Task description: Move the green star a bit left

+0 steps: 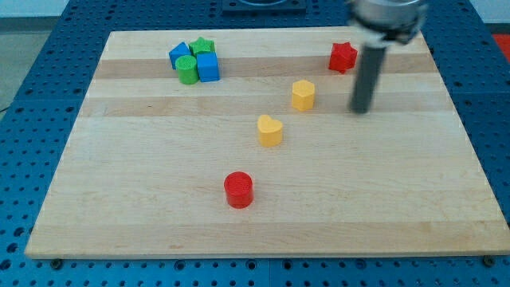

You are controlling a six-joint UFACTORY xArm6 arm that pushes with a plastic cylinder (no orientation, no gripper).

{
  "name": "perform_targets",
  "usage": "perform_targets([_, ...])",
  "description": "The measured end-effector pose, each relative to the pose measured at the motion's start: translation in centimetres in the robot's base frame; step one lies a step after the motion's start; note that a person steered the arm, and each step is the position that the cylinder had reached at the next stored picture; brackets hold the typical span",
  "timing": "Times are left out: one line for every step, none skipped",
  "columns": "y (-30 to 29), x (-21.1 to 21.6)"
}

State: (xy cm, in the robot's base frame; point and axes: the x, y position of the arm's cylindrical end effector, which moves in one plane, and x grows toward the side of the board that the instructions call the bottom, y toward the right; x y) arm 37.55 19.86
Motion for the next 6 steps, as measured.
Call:
perform_targets([5.3,-9.8])
perform_targets([0.3,-16.9])
perform_targets([-9.3,-18.2])
perform_targets([-16.8,-17.9])
perform_targets([-24.7,-17.9])
perform_targets([-26.9,-16.5])
